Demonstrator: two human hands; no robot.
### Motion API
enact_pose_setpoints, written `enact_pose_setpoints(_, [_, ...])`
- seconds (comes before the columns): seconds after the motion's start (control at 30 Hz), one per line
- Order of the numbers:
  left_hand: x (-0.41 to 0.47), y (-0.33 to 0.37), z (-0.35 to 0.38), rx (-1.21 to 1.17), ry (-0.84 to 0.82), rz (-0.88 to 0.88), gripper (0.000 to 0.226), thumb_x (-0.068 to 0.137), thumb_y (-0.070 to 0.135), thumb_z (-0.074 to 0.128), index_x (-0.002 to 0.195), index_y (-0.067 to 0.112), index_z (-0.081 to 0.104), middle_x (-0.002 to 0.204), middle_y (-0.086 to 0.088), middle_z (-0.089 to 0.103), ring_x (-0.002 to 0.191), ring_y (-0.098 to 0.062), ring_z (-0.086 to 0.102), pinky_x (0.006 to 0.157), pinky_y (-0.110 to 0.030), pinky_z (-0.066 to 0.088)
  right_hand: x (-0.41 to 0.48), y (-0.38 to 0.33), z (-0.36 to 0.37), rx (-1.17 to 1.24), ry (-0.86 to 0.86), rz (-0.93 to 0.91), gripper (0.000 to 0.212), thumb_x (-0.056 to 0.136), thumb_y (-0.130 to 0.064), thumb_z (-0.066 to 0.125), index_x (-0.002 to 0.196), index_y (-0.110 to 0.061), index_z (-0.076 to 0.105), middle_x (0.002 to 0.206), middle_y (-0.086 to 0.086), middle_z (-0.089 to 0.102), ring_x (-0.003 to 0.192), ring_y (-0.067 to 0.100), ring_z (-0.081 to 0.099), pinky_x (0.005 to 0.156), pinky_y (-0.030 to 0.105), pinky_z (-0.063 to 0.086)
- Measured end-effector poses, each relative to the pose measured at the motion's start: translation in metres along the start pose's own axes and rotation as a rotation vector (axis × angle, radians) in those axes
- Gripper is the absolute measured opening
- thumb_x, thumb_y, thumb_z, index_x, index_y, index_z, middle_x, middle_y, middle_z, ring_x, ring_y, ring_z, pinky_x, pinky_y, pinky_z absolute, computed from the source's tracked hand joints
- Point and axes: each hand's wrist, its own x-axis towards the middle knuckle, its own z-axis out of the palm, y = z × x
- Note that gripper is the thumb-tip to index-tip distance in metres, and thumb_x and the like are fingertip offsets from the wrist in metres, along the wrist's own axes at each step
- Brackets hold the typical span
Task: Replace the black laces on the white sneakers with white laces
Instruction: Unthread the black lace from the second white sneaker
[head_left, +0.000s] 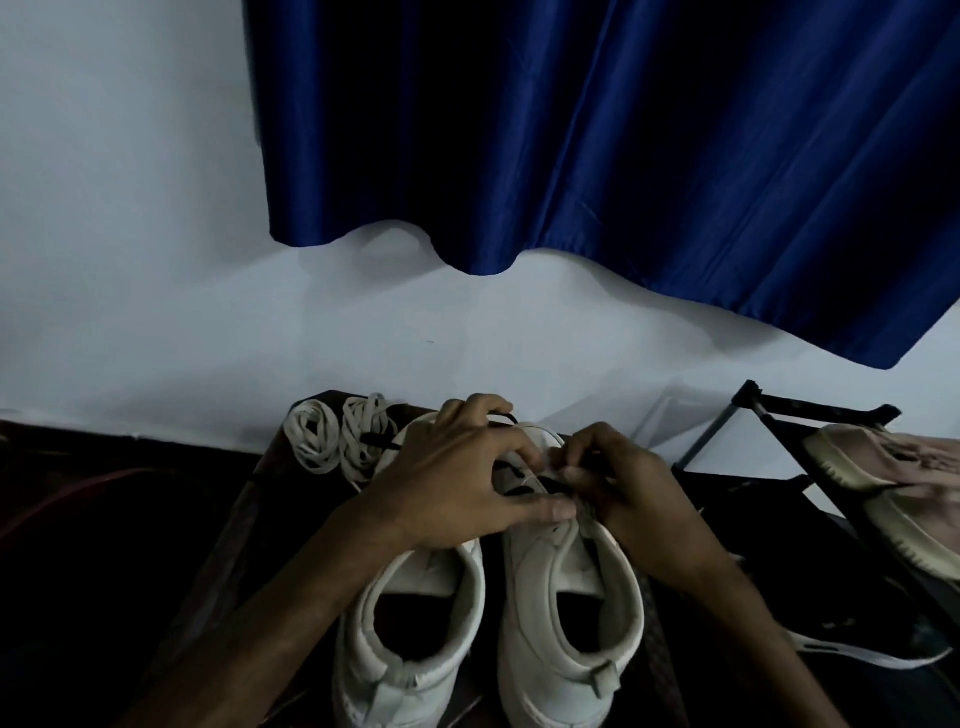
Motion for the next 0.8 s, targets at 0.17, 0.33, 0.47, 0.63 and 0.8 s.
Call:
enact_pose_setpoints(0.17, [0.0,-0.002,0.004,-0.024,-0.065,-0.027,0.081,0.044,0.098,0.051,0.11,0.05,0.057,0.148,0.022,0.026,0.139,-0.006,0.021,0.118,-0.043,0.012,0.0,-0.008,-0.01,-0.057,-0.07,-0.037,0.018,0.082,-0.016,0.077,0.088,-0.032,0.071,0.09,-0.01,0.066,0.083,0.005,0.062,0.071,0.016,0.046])
enact_pose_setpoints(0.33, [0.002,0.0,0.007,-0.046,-0.112,-0.069,0.089,0.041,0.097,0.055,0.115,0.048,0.053,0.145,0.024,0.029,0.139,-0.001,0.018,0.118,-0.036,0.004,0.004,-0.01,-0.01,-0.224,-0.083,-0.128,0.022,0.075,-0.01,0.081,0.082,-0.029,0.073,0.09,-0.012,0.063,0.079,0.0,0.058,0.068,0.008,0.037])
enact_pose_setpoints(0.47, [0.006,-0.007,0.008,-0.029,-0.105,-0.05,0.089,0.04,0.099,0.041,0.111,0.048,0.05,0.128,0.026,0.043,0.127,0.001,0.034,0.118,-0.038,0.012,0.014,-0.009,-0.01,-0.336,-0.177,-0.091,0.022,0.077,-0.021,0.078,0.084,-0.039,0.07,0.099,-0.021,0.059,0.081,0.0,0.053,0.075,0.034,0.049])
enact_pose_setpoints(0.63, [0.003,-0.003,0.006,-0.034,-0.144,-0.079,0.075,0.052,0.098,0.043,0.106,0.046,0.046,0.117,0.031,0.046,0.119,0.006,0.039,0.119,-0.045,-0.004,0.02,-0.017,0.002,-0.354,-0.23,-0.08,0.007,0.067,-0.04,0.052,0.07,-0.046,0.053,0.095,-0.024,0.047,0.085,0.003,0.052,0.079,0.044,0.05])
enact_pose_setpoints(0.8, [0.004,0.003,0.002,0.006,-0.213,-0.111,0.075,0.051,0.094,0.043,0.108,0.045,0.045,0.116,0.029,0.047,0.121,0.006,0.04,0.115,-0.054,-0.019,0.008,0.002,-0.012,-0.214,0.08,-0.079,0.021,0.079,0.003,0.068,0.078,-0.017,0.062,0.096,-0.005,0.049,0.084,0.004,0.054,0.073,0.015,0.043])
